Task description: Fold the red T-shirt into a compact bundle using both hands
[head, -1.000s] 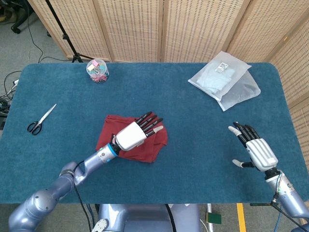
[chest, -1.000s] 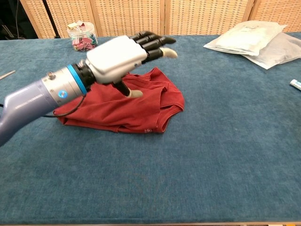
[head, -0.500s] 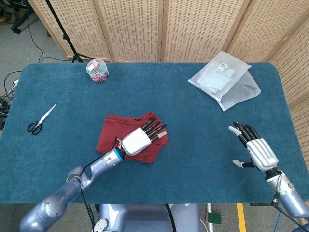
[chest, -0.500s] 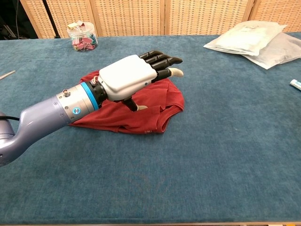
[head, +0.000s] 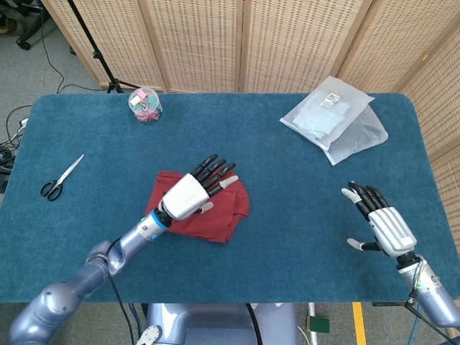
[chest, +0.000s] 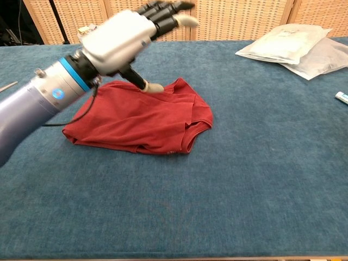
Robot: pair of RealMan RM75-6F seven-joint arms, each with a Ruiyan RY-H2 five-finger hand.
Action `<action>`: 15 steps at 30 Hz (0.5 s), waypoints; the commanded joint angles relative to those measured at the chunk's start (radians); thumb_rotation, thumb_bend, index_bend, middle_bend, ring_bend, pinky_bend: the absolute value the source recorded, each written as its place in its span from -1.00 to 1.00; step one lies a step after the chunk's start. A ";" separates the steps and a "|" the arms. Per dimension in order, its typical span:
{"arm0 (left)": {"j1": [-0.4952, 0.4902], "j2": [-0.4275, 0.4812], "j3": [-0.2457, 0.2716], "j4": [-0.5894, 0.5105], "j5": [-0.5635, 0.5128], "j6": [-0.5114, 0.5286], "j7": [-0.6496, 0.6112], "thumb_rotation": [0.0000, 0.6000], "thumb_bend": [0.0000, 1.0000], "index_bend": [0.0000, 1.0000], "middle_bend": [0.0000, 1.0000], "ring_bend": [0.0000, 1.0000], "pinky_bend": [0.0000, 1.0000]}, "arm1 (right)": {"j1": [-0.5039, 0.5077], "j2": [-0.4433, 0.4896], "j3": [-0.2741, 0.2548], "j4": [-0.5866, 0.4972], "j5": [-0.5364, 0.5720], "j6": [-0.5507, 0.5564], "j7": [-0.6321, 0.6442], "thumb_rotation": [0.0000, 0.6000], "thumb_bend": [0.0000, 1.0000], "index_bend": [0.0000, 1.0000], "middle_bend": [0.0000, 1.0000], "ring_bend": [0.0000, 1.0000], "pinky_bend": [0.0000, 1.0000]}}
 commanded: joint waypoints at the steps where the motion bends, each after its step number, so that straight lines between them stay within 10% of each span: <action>1: 0.096 0.216 -0.042 -0.275 -0.069 0.038 0.094 1.00 -1.00 -1.00 -1.00 -1.00 -1.00 | -0.005 0.004 0.003 -0.003 -0.002 0.013 0.002 1.00 -1.00 -1.00 -1.00 -1.00 -0.98; 10: 0.403 0.613 -0.026 -0.882 -0.324 0.047 0.294 1.00 -1.00 -1.00 -1.00 -1.00 -1.00 | -0.028 -0.004 0.035 -0.001 0.028 0.067 -0.048 1.00 -1.00 -1.00 -1.00 -1.00 -1.00; 15: 0.541 0.685 -0.010 -0.979 -0.400 0.094 0.254 1.00 -1.00 -1.00 -1.00 -1.00 -1.00 | -0.043 -0.015 0.056 0.002 0.042 0.103 -0.088 1.00 -1.00 -1.00 -1.00 -1.00 -1.00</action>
